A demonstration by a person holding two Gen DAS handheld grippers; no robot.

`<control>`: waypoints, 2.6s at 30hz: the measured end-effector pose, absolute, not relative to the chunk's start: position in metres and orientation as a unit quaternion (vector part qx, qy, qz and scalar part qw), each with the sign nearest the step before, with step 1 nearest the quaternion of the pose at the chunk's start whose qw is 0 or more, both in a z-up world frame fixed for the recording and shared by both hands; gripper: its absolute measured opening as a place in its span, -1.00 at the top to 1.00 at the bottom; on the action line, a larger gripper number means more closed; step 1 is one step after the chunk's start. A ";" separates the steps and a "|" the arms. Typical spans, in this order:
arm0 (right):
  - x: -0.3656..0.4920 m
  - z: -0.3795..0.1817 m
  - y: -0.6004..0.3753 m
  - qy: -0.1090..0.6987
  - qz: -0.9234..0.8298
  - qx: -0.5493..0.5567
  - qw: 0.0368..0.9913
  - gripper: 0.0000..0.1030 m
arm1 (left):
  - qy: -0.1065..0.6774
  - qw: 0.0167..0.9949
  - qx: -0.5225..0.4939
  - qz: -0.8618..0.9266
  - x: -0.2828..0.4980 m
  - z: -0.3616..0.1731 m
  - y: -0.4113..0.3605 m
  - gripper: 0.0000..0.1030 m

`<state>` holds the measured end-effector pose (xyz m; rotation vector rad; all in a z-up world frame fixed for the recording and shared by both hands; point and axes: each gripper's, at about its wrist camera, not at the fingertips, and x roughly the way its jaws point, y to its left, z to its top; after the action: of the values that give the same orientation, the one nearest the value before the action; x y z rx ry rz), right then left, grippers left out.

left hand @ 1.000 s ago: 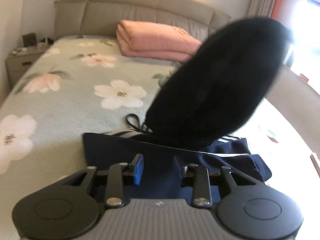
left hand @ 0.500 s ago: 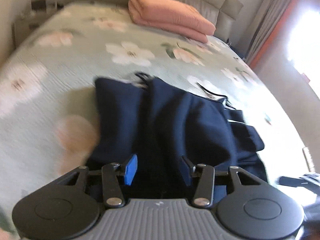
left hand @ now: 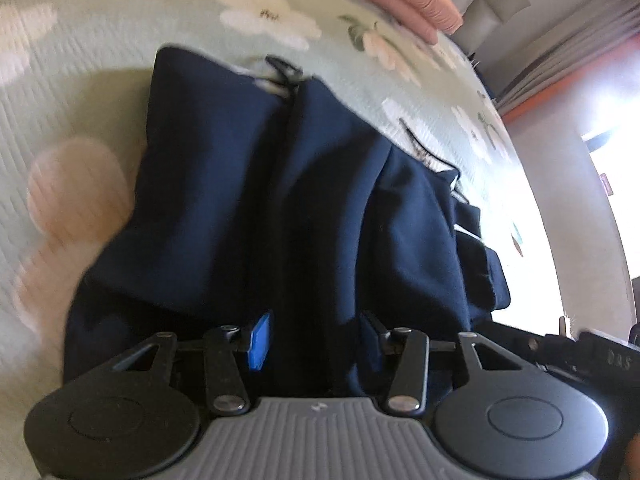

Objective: Fold large clothes

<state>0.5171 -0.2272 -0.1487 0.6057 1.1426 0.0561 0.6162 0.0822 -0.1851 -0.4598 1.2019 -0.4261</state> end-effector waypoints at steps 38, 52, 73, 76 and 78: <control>0.493 -0.119 -0.208 0.491 0.053 0.083 0.866 0.64 | 0.515 0.785 -0.153 -0.308 0.570 -0.156 0.038 0.34; 0.456 -0.170 -0.278 0.559 -0.012 0.153 0.815 0.52 | 0.537 0.786 -0.186 -0.244 0.556 -0.194 0.091 0.89; 0.679 -0.224 -0.253 0.424 0.020 0.080 0.902 0.60 | 0.444 0.862 -0.112 -0.219 0.767 -0.221 -0.006 0.85; 0.712 -0.232 -0.250 0.433 0.010 0.057 0.899 0.61 | 0.443 0.861 -0.124 -0.218 0.786 -0.220 -0.001 0.91; 0.711 -0.222 -0.255 0.435 0.019 0.068 0.898 0.57 | 0.442 0.861 -0.111 -0.225 0.780 -0.206 -0.003 0.80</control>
<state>0.7113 -0.2545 -0.2221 0.1398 0.8999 0.0384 0.7797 -0.0025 -0.2062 -0.2336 0.9271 -0.4726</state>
